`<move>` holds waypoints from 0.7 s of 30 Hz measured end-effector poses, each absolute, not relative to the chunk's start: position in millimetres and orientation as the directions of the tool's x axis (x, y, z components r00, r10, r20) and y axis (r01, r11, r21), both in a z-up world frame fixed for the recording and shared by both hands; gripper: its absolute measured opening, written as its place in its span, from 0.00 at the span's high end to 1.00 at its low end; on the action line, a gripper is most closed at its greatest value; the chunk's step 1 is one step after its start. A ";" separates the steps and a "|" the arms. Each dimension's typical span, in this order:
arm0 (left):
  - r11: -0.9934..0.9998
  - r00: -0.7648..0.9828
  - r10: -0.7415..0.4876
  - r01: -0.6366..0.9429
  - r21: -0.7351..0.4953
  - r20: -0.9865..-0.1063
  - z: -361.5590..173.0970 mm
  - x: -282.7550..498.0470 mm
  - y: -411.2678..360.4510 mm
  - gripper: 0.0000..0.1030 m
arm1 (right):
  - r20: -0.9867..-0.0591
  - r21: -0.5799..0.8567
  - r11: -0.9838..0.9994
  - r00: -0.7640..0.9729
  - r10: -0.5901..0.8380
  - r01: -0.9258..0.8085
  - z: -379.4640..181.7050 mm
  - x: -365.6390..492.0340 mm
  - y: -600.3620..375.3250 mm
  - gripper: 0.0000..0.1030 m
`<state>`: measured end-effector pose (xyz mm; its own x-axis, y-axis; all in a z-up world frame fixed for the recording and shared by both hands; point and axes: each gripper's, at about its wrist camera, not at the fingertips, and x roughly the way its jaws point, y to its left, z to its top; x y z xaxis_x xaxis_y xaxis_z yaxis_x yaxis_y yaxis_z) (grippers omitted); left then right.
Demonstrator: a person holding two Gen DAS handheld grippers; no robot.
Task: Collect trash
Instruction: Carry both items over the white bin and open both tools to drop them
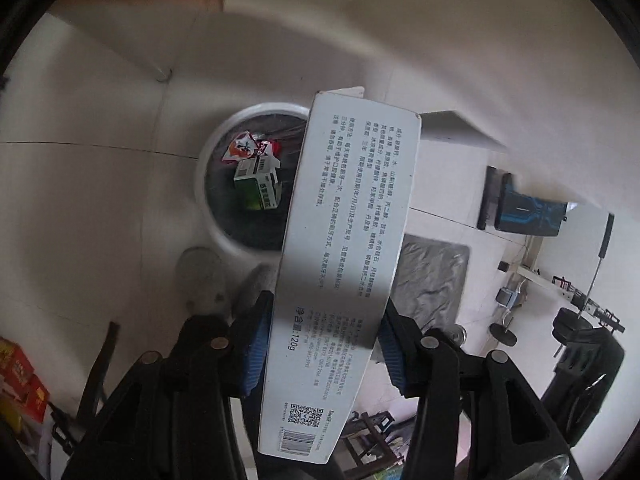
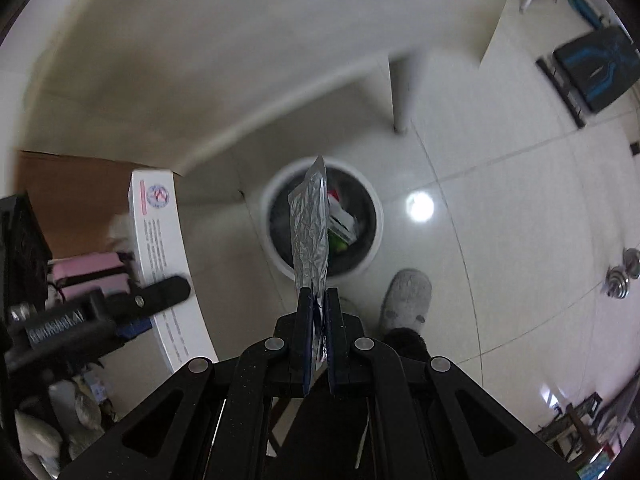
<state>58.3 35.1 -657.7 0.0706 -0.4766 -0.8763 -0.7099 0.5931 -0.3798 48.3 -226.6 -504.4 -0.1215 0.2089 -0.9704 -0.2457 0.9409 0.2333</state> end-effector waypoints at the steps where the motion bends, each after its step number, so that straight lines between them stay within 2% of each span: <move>1: 0.609 0.051 -0.469 -0.704 -0.365 -0.882 -675.6 60.4 34.7 0.54 | -0.969 0.232 0.941 -0.138 0.203 -0.245 -528.7 49.5 -224.9 0.95; 2: 0.629 0.025 -0.455 -0.698 -0.341 -0.890 -694.4 63.3 35.1 0.54 | -0.969 0.229 0.943 -0.147 0.198 -0.240 -552.3 52.4 -224.5 0.95; 3: 0.646 0.003 -0.435 -0.695 -0.315 -0.900 -715.8 66.3 36.3 0.47 | -0.966 0.236 0.940 -0.165 0.200 -0.247 -575.7 55.3 -222.4 0.95; 4: 0.654 -0.002 -0.426 -0.691 -0.307 -0.905 -729.0 61.3 36.9 0.33 | -0.963 0.241 0.939 -0.177 0.201 -0.247 -591.8 57.3 -220.3 0.94; 6: 0.674 -0.017 -0.394 -0.685 -0.276 -0.919 -755.9 63.2 39.3 0.15 | -0.959 0.249 0.941 -0.195 0.206 -0.229 -639.3 64.0 -218.6 0.94; 8: 0.701 -0.041 -0.358 -0.671 -0.240 -0.933 -772.2 63.5 39.1 0.12 | -0.953 0.251 0.940 -0.227 0.199 -0.229 -673.0 68.0 -216.1 0.90; 9: 0.713 -0.053 -0.334 -0.667 -0.216 -0.941 -778.2 62.5 39.0 0.12 | -0.951 0.250 0.942 -0.241 0.195 -0.223 -694.0 68.7 -217.0 0.74; 10: 0.722 -0.051 -0.309 -0.663 -0.199 -0.950 -778.9 60.9 37.8 0.12 | -0.951 0.244 0.944 -0.248 0.187 -0.224 -703.9 66.6 -214.3 0.45; 11: 0.741 -0.051 -0.250 -0.653 -0.157 -0.967 -775.8 57.6 36.2 0.12 | -0.954 0.227 0.947 -0.245 0.170 -0.225 -714.4 67.1 -215.3 0.35; 14: 0.777 -0.037 -0.131 -0.624 -0.079 -0.991 -765.9 47.0 35.3 0.11 | -0.970 0.158 0.952 -0.223 0.099 -0.264 -731.3 62.3 -217.8 0.14; 15: 0.784 -0.037 -0.115 -0.616 -0.068 -0.993 -763.5 46.5 33.9 0.06 | -0.975 0.139 0.952 -0.207 0.083 -0.273 -732.6 62.3 -220.2 0.02; 16: 0.794 -0.043 -0.099 -0.605 -0.053 -0.994 -760.5 46.7 31.2 0.00 | -0.980 0.119 0.951 -0.189 0.066 -0.285 -730.3 59.7 -220.9 0.01; 21: 0.828 -0.057 -0.028 -0.560 0.009 -0.998 -729.6 38.3 24.6 0.00 | -0.992 0.047 0.942 -0.125 0.006 -0.332 -710.0 52.6 -210.1 0.01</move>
